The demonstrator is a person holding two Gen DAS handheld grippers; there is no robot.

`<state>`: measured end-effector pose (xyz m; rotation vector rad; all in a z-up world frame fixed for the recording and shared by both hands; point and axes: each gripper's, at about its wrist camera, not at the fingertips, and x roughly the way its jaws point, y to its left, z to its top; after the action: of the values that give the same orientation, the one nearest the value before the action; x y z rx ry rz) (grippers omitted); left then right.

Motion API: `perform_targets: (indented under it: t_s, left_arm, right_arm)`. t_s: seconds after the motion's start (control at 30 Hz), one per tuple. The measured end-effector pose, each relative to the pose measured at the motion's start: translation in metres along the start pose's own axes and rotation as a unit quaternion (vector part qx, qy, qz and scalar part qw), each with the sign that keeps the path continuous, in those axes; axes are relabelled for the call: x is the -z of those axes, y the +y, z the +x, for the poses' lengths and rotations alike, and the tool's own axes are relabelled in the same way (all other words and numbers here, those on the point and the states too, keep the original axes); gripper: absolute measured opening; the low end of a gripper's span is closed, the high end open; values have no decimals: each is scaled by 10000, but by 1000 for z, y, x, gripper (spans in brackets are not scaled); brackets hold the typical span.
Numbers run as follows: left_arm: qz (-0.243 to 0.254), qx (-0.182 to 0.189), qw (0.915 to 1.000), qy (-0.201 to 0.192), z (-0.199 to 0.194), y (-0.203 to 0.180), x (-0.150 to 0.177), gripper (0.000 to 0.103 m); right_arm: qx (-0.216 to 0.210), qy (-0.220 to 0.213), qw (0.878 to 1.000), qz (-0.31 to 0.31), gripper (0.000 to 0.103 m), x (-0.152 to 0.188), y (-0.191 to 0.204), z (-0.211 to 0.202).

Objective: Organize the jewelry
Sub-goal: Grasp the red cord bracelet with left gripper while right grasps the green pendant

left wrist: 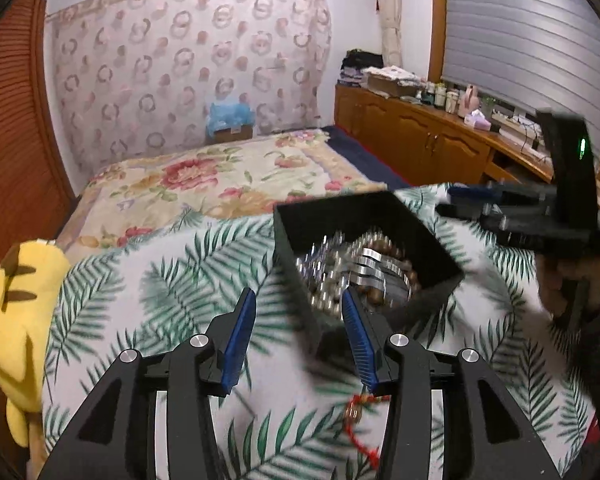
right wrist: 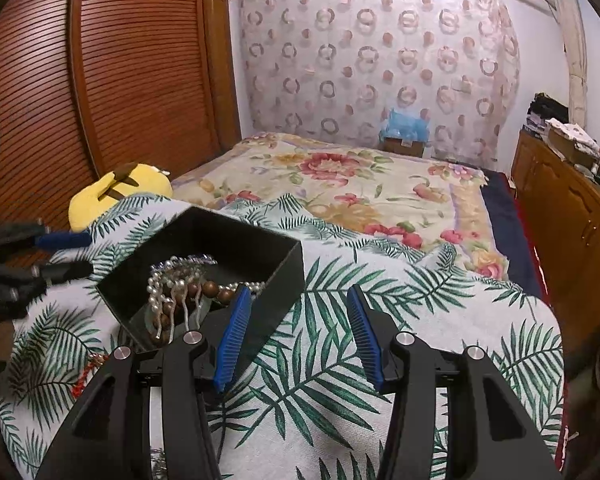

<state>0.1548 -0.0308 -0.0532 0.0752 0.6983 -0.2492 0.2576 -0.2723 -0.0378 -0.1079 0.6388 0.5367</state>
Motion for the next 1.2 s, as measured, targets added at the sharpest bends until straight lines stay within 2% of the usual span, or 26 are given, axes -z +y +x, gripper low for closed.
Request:
perform_targets:
  t_s: [0.2,0.27,0.6,0.8,0.87,1.2]
  left_arm:
    - [-29,65,9996,287,1,1,28,43]
    - [-10,109,9993,359,1,-1,35,49]
    - [172,291,9974,637,8,-15,56,51]
    - [311,314,9965,707,8,-21,58,57]
    - [375,312,9960,747,9,-24,60,58]
    - [491,63,9954,820,6,-26,65,58]
  right_arm:
    - [-35,-144,9996,-248,52,-11,23,-25]
    - [-63,-113,9994,-334,52,-10,30,-32]
    - [-295,532,9980,-197,52,47,49,-44]
    - [-431,907,9949,-75,52,80,59,-37]
    - [-474,1003,9938,-63,45,87,61,-35]
    - [-643,1206,9906,-93,27,95,68,-28]
